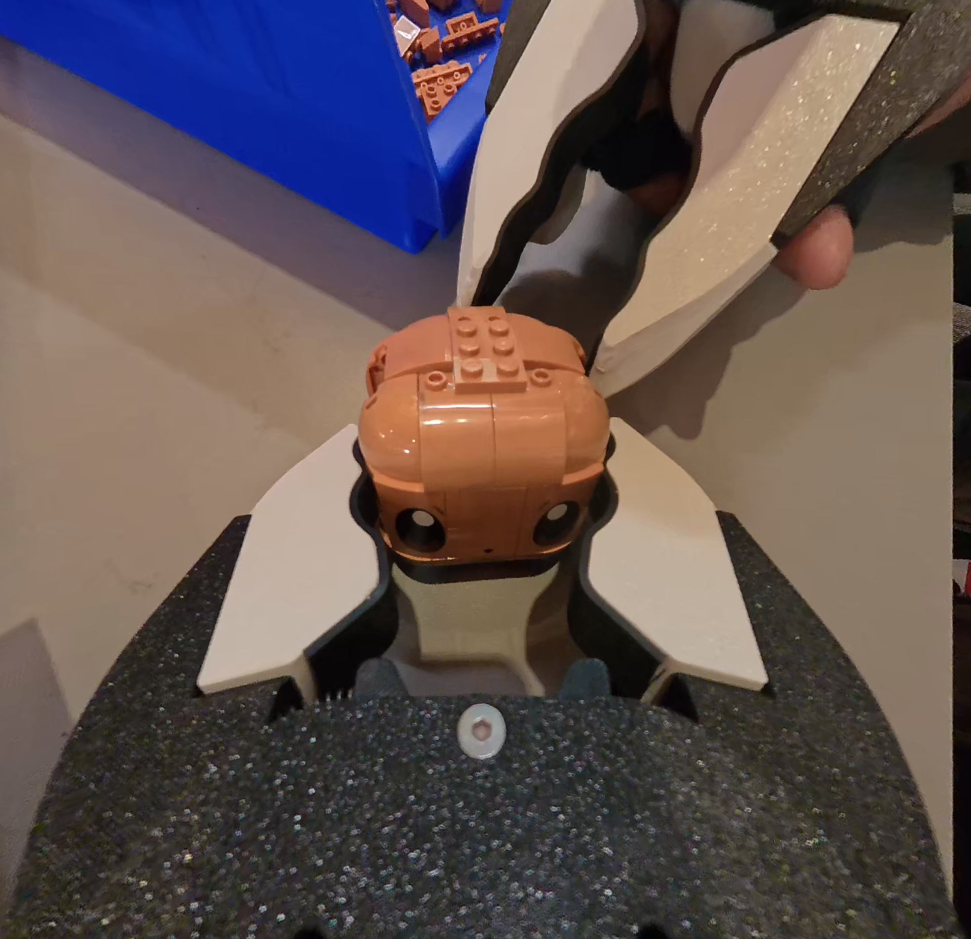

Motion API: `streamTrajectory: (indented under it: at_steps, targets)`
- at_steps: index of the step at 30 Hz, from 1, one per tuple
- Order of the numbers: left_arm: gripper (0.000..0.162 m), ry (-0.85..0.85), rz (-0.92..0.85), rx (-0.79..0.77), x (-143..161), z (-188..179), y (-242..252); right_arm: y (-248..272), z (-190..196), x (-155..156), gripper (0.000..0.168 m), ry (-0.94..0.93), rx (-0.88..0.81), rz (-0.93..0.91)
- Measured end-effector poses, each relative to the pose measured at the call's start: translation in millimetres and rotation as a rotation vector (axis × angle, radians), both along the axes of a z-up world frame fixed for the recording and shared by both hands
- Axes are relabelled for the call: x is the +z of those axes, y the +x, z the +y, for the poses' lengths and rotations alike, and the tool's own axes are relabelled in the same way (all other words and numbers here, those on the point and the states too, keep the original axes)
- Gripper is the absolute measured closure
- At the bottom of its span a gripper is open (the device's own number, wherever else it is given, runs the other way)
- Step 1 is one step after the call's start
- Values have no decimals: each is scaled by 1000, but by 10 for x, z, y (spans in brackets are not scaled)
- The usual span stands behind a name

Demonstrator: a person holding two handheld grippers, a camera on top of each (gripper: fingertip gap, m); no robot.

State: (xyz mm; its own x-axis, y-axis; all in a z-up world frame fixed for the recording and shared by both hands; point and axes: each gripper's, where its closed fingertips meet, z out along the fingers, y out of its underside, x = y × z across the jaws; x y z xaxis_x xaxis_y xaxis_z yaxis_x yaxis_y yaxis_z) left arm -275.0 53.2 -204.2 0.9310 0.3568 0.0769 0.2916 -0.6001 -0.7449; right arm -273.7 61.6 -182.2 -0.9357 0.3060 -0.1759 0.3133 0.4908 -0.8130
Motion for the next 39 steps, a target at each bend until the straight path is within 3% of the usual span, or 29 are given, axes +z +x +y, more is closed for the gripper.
streamTrajectory:
  at_steps: [15,24,27,30,39]
  targets:
    - [80,-8,16,2,-1,-5,4,-18,-7,44,128,-43,-14,-37]
    - [81,-6,-2,-6,-5,-7,3,-17,20,41,130,-5,40,51]
    - [81,2,-17,-1,-6,-52,-15,-133,184,-36,140,90,26,134]
    - [80,0,-6,-34,-7,-30,19,-87,218,-33,139,42,60,45]
    - [80,17,-51,-46,-2,-57,57,-29,234,-47,139,56,90,54]
